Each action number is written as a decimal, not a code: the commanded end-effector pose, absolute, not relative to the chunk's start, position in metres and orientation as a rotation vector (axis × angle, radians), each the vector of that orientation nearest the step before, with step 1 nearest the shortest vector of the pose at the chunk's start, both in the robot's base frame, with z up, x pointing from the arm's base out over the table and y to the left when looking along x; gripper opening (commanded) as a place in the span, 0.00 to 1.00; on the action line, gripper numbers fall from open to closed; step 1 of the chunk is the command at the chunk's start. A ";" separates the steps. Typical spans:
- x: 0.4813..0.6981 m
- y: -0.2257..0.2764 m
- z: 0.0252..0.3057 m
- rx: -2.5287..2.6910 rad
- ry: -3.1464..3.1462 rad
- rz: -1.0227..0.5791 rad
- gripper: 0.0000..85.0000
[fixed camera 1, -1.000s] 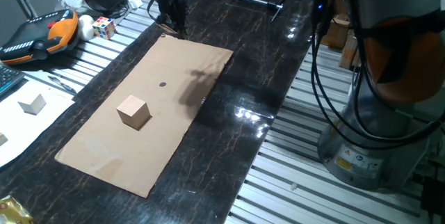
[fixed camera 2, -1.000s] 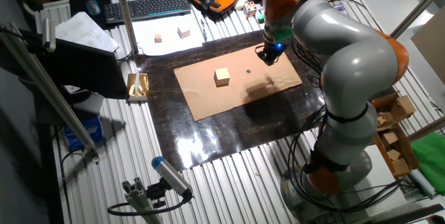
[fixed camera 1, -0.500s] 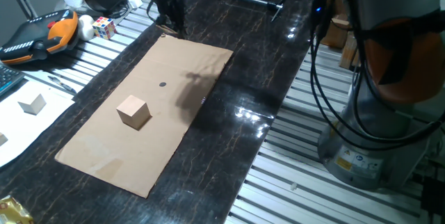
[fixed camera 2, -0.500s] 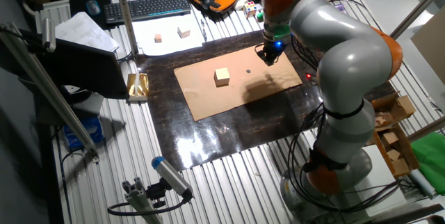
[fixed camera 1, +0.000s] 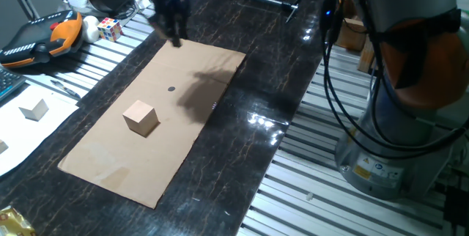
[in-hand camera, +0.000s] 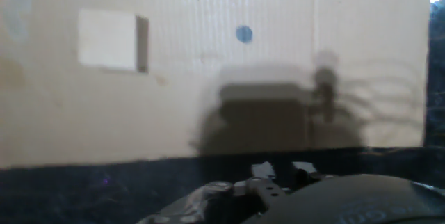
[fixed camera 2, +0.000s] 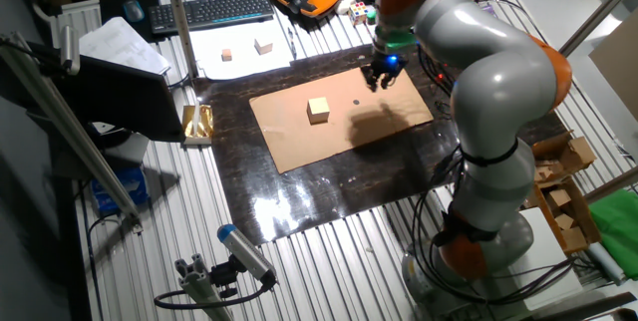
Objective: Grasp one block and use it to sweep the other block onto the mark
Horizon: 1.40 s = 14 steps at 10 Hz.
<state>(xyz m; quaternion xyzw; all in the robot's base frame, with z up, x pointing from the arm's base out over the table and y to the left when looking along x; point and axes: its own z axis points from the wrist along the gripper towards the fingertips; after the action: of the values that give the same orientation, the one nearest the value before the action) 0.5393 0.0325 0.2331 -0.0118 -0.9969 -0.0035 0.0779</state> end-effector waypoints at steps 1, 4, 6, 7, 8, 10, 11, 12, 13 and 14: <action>0.547 0.081 0.228 -0.055 -2.997 -0.018 0.66; 0.562 0.125 0.200 -0.120 -3.028 -0.030 0.70; 0.557 0.145 0.173 -0.170 -3.046 -0.090 0.73; 0.554 0.151 0.165 -0.191 -3.063 -0.097 0.75; 0.551 0.156 0.160 -0.207 -3.065 -0.106 0.76; 0.548 0.157 0.159 -0.224 -3.050 -0.108 0.80; 0.548 0.157 0.159 -0.216 -3.051 -0.075 0.84; 0.548 0.157 0.159 -0.186 -3.052 -0.062 0.86; 0.548 0.157 0.159 -0.149 -3.054 -0.040 0.86; 0.548 0.157 0.159 -0.117 -3.051 -0.027 0.86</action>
<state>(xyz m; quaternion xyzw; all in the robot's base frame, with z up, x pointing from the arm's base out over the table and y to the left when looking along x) 0.5484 0.1572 0.1588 -0.0367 -0.9982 -0.0072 0.0459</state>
